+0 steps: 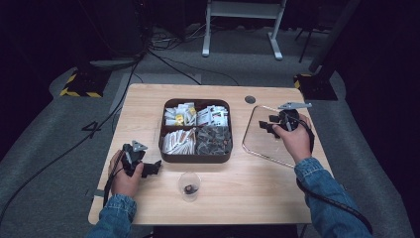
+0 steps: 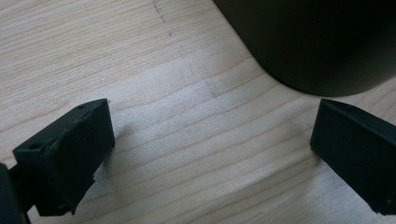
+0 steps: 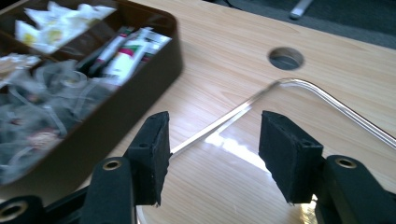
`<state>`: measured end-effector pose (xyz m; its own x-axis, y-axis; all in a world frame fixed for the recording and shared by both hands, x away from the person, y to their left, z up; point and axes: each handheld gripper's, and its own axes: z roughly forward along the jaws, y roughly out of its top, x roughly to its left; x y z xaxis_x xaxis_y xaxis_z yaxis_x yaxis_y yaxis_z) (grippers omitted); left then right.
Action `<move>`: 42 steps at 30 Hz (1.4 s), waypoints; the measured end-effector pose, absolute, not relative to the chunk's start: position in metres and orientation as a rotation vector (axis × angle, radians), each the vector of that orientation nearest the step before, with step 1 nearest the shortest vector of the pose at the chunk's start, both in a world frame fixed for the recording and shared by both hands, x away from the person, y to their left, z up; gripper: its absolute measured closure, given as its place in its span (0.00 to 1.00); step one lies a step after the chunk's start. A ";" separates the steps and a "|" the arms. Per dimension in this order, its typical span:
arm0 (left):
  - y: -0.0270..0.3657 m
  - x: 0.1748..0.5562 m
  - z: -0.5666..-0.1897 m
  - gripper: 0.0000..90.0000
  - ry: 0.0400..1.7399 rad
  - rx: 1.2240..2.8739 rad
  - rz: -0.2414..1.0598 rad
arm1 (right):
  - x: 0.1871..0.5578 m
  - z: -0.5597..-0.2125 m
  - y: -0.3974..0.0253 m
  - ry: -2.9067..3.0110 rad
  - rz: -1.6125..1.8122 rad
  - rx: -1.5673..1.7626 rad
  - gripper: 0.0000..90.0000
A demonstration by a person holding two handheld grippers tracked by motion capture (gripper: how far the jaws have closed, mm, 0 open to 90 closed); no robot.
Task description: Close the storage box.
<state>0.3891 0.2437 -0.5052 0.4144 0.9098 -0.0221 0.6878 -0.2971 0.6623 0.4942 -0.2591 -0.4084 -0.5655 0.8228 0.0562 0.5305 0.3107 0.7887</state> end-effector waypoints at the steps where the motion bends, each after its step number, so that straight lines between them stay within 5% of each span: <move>1: 0.244 0.389 -0.505 0.00 1.349 2.079 0.485 | 0.496 -0.411 -0.263 2.218 1.118 1.231 0.49; 26: 0.244 0.389 -0.505 0.00 1.350 2.079 0.485 | 0.520 -0.468 -0.312 2.170 0.871 1.460 0.53; 33: 0.244 0.389 -0.505 0.00 1.349 2.078 0.485 | 0.519 -0.479 -0.310 2.175 0.848 1.457 0.65; 42: 0.244 0.389 -0.505 0.00 1.349 2.079 0.485 | 0.516 -0.481 -0.310 2.153 0.845 1.427 0.66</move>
<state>0.3891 0.2437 -0.5052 0.4144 0.9098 -0.0218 0.6877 -0.2974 0.6623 0.5165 -0.3097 -0.4805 -0.3845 0.9230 -0.0134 0.6675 0.2880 0.6867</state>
